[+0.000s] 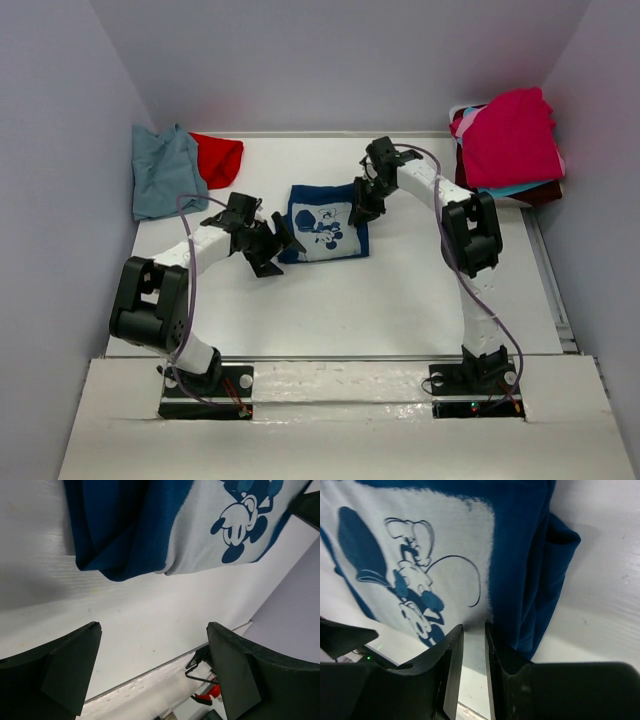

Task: Fold and stack the t-shirts
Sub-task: Fold the tshirt

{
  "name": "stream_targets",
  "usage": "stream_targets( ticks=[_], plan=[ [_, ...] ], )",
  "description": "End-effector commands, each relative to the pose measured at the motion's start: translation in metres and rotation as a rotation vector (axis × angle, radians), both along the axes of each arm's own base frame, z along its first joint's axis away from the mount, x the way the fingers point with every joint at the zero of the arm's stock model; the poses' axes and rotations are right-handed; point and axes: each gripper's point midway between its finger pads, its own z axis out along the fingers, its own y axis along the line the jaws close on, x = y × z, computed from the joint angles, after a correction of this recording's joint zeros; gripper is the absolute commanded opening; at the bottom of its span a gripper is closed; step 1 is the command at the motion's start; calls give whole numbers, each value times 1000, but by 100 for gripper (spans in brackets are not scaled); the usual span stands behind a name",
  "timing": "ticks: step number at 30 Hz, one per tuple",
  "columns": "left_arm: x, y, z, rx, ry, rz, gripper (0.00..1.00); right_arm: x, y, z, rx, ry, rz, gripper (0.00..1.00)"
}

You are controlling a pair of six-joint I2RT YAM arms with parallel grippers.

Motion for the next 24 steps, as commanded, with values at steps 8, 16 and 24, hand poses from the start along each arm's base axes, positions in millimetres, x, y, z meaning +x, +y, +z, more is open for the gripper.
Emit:
stream_targets(
  ticks=[8,16,24],
  plan=[
    [-8,-21,19,-200,27,59,99,-10,-5,-37,-49,57,54,30],
    [-6,-23,9,-198,65,72,99,-27,-10,-36,-42,81,53,30],
    [10,-25,-6,-165,99,80,99,-39,-11,-27,-17,86,59,30]
  ],
)
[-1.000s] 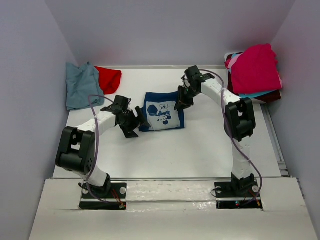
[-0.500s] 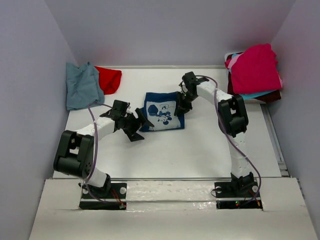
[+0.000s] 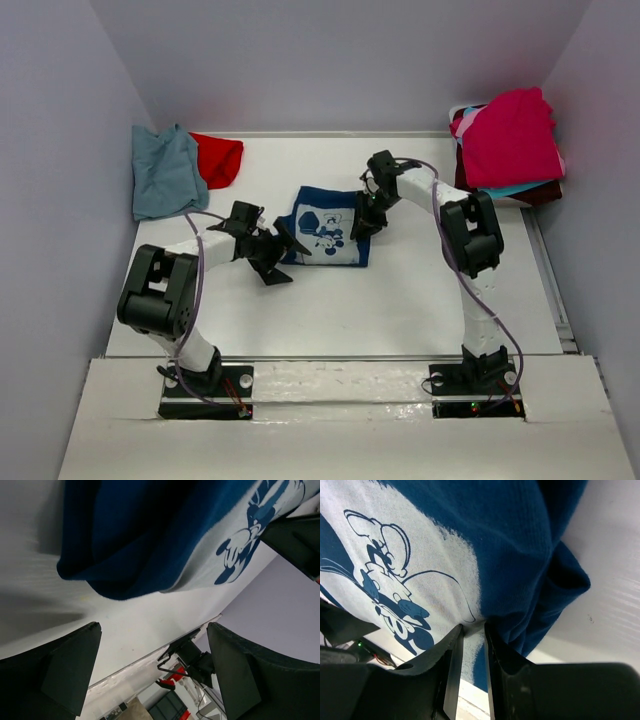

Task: Fold and stack the t-shirts
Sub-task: Fold the tshirt

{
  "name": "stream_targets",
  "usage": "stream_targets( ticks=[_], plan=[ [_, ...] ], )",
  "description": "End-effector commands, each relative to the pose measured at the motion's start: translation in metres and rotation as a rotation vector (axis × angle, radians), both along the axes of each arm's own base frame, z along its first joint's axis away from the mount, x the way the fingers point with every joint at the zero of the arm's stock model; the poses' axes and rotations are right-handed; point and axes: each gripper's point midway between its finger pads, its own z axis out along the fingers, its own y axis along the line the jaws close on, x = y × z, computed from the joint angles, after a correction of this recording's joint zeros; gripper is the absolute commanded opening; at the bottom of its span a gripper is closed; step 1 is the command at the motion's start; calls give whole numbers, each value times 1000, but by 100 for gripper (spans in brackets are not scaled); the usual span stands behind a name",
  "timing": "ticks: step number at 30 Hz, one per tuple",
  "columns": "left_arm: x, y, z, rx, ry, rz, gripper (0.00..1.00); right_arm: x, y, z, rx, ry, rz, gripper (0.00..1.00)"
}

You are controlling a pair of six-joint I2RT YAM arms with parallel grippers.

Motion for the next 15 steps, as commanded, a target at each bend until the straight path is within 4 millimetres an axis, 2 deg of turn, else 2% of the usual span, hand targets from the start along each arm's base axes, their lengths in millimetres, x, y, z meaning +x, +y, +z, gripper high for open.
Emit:
stream_targets(
  ticks=[1,8,15],
  plan=[
    [19,-6,6,-8,-26,-3,99,-11,-1,13,13,-14,22,30],
    [38,-9,1,20,-34,-15,99,-27,-1,27,55,-5,24,30],
    [60,-13,-4,39,-38,-22,99,-60,8,45,102,17,73,29]
  ],
)
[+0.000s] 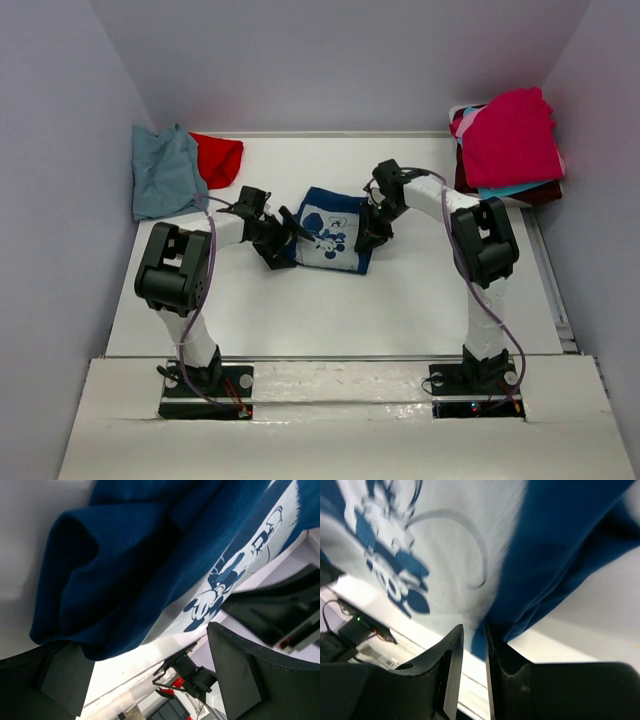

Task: Fold and stack the t-shirts
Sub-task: Fold the tshirt

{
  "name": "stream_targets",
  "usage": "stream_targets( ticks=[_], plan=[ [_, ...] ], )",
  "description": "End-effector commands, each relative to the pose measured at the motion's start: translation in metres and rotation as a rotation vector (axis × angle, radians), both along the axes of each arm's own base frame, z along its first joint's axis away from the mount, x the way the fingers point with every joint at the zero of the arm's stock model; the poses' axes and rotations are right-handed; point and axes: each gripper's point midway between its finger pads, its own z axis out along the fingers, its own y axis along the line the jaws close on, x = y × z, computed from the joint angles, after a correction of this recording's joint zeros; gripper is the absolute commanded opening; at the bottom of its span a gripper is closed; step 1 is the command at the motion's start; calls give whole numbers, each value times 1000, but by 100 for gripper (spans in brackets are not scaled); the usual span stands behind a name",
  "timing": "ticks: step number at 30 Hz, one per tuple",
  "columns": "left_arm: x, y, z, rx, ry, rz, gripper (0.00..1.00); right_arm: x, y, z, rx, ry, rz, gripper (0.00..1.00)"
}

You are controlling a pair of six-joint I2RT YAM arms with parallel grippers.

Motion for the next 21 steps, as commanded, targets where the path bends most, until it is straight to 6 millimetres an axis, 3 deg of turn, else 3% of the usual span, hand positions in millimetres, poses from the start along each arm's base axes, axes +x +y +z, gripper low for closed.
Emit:
stream_targets(
  ticks=[1,7,12,16,21],
  plan=[
    [20,-4,6,17,-38,-21,99,-24,18,35,73,-34,68,30],
    [49,-8,7,50,-56,-31,99,-42,33,45,89,-35,113,29],
    [66,-10,12,69,-72,-30,99,-45,40,31,65,-15,122,29],
    [74,-6,13,78,-77,-20,99,-22,22,20,-101,-80,70,29],
    [73,-5,14,82,-79,-21,99,35,27,49,-125,-188,-38,29]
  ],
)
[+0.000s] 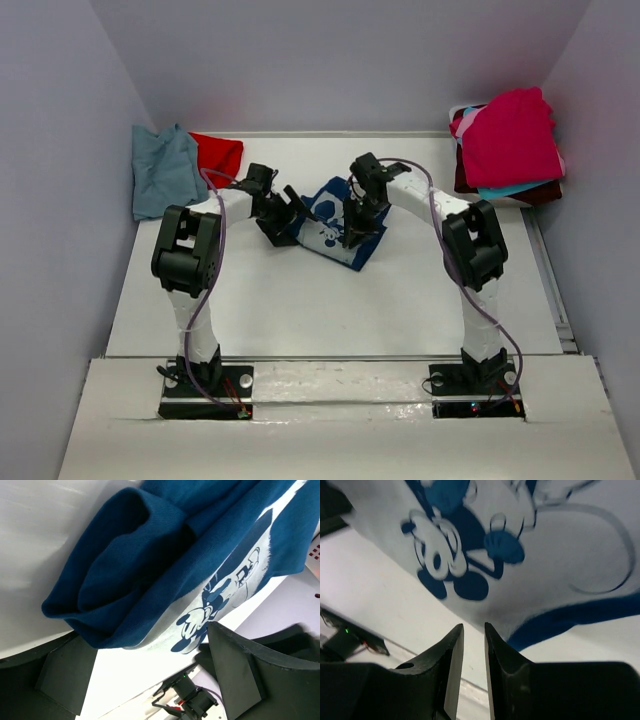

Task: Fold and stack the t-shirts
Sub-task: Fold the tshirt

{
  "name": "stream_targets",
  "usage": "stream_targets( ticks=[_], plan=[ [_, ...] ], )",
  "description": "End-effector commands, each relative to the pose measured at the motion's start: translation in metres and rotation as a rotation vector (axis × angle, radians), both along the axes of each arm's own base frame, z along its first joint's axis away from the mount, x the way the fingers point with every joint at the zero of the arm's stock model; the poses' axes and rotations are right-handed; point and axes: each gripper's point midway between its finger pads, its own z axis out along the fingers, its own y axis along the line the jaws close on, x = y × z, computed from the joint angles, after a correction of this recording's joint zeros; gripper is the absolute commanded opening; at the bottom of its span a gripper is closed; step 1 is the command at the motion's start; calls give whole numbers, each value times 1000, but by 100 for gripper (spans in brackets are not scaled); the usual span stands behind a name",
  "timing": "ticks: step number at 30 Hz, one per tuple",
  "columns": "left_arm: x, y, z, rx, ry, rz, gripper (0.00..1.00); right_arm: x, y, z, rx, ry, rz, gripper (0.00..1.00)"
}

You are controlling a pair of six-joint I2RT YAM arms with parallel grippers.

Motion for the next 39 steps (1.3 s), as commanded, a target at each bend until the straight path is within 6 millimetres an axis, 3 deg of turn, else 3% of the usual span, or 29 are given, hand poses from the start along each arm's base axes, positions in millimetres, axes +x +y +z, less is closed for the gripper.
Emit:
stream_targets(
  ticks=[1,2,5,10,13,19,24,31,34,39],
  plan=[
    [7,3,8,12,-25,-6,99,59,-5,34,-30,-135,-119,29],
    [10,2,6,16,-27,-13,99,78,-3,44,-14,-172,-137,29],
    [20,4,0,28,-21,-29,99,95,-3,51,-20,-187,-148,29],
    [38,7,-4,54,-19,-31,99,132,-26,54,-67,-229,-203,29],
    [46,4,-6,53,-17,-36,99,139,-38,48,-100,-241,-229,29],
    [59,0,-5,43,-22,-36,99,146,-76,15,-267,-251,-272,29],
    [69,2,-4,40,-28,-26,99,143,-94,-7,-368,-240,-278,29],
    [84,1,0,32,-42,-41,99,122,-94,-34,-376,-140,-246,29],
    [93,8,3,25,-51,-30,99,102,-101,-43,-395,-96,-231,29],
    [102,3,3,11,-56,-60,99,69,-91,-48,-305,-20,-190,29]
  ],
)
